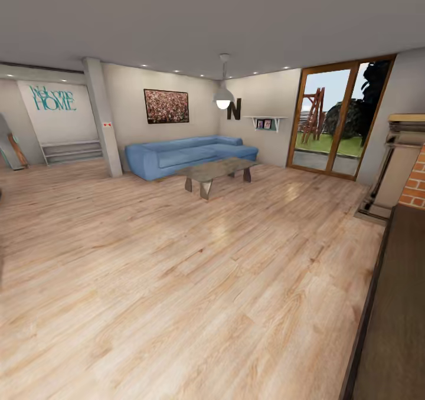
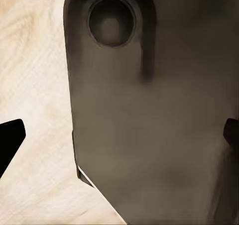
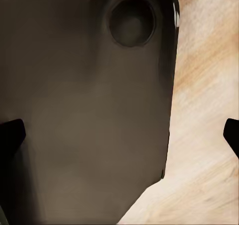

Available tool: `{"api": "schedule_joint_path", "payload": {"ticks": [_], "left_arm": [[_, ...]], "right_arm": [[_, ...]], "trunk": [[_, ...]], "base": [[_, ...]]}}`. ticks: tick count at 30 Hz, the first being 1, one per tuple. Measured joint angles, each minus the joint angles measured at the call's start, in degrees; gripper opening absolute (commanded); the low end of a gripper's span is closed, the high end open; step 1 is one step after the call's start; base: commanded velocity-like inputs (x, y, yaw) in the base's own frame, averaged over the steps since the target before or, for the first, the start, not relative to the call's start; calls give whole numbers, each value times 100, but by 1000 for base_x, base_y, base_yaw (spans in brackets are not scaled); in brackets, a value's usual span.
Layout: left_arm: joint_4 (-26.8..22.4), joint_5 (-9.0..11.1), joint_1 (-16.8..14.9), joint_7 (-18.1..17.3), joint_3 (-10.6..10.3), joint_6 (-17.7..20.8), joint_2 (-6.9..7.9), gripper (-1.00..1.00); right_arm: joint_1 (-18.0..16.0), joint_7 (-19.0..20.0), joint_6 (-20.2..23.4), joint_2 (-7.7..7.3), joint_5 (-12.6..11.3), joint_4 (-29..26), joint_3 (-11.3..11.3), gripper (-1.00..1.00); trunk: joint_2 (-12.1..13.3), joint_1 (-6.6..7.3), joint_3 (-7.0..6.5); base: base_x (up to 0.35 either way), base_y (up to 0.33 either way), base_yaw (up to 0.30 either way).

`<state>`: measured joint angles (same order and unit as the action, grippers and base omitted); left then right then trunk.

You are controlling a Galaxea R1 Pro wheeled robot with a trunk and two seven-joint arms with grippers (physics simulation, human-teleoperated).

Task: Pick up the poster from the kitchen countertop and hang it on one of the wall nails in the kitchen.

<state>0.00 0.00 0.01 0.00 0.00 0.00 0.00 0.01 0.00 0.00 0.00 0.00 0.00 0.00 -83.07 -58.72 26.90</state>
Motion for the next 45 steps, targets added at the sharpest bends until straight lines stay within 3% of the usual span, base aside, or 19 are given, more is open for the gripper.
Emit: {"api": "schedule_joint_path", "payload": {"ticks": [5,26,32,33,34,35,36,37,39,43,44,45], "left_arm": [[-85,8,67,-72,7,8,-115,100],[-148,2,131,-43,24,-26,-144,100],[-340,-18,326,-7,44,-75,-15,100],[-863,-30,439,-2,43,-83,63,100],[-1603,-33,450,-1,41,-85,97,100],[-2669,-34,453,-1,41,-85,112,100],[-3515,-36,450,-1,39,-86,123,100],[-3512,-36,456,-1,40,-86,132,100],[-4242,-39,462,7,56,-99,164,100],[-4270,-39,464,2,86,-277,229,100],[-4207,-32,464,7,102,-372,338,100],[-4202,-32,464,7,101,-379,349,100]], "right_arm": [[-9,91,0,62,-31,26,-7,100],[-74,88,-7,34,-28,-12,-11,100],[-272,78,-17,-46,-24,-209,-29,100],[-327,75,-17,-69,-25,-523,-36,100],[-337,75,-17,-77,-24,-1349,-34,100],[-340,75,-17,-80,-24,-2485,-34,100],[-359,74,-16,-82,-22,-3208,-32,100],[-345,73,-16,-83,-24,-3209,-34,100],[-351,64,-30,-197,-9,-3598,-42,100],[-340,52,-36,-235,-8,-3602,-35,100],[-326,48,-752,-237,-9,-3387,-27,100],[-325,48,-897,-237,-12,-3287,-29,100]], "trunk": [[1,0,0],[1,0,-2],[1,0,-2],[1,0,-1],[1,0,-1],[1,0,-1],[2,0,-5],[2,0,-2],[1,0,-3],[1,0,-2],[1,0,-2],[1,0,-2]], "base": [[0,0,0],[0,0,0],[0,0,0],[0,0,0],[0,0,0],[0,0,0],[0,0,0],[0,0,0],[0,0,64],[0,0,215],[0,0,273],[0,0,274]]}}
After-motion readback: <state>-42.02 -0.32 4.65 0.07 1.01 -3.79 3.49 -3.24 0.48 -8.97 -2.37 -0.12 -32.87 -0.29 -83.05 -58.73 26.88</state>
